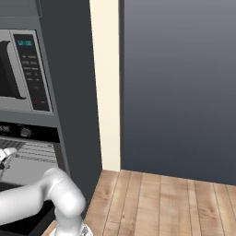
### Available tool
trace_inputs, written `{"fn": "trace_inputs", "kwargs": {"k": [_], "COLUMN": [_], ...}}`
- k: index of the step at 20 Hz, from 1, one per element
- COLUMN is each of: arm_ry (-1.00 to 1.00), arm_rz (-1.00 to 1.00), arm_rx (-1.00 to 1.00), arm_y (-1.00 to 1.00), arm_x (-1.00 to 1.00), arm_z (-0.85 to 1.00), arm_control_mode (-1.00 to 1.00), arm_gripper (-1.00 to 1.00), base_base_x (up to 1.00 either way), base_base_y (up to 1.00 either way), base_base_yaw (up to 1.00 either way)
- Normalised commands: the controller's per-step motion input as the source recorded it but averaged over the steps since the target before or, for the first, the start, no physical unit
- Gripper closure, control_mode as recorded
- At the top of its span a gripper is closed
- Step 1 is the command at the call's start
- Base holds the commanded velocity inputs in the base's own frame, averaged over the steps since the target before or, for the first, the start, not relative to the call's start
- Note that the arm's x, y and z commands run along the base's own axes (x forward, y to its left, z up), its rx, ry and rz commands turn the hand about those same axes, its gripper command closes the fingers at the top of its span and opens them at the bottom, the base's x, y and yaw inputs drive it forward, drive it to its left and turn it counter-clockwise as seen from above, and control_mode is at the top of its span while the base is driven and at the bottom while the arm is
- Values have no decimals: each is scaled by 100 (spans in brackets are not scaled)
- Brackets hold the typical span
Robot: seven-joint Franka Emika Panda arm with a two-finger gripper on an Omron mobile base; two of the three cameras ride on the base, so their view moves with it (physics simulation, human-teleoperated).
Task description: Take the fish from the oven and place it on the plate on the counter.
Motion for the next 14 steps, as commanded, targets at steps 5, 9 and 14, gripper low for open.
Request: {"fn": "trace_inputs", "kwargs": {"k": [5, 9, 14], "arm_ry": [2, 5, -1], "arm_rz": [0, 3, 7], "arm_rx": [-36, -30, -14], "arm_y": [41, 8, 0], "arm_x": [34, 78, 37], "arm_z": [-11, -11, -30], "arm_control_mode": [-100, -100, -100], "arm_gripper": [-100, -100, -100], "base_base_x": [0, 0, 0], "base_base_y": [0, 0, 0], "base_base_yaw": [0, 0, 0]}}
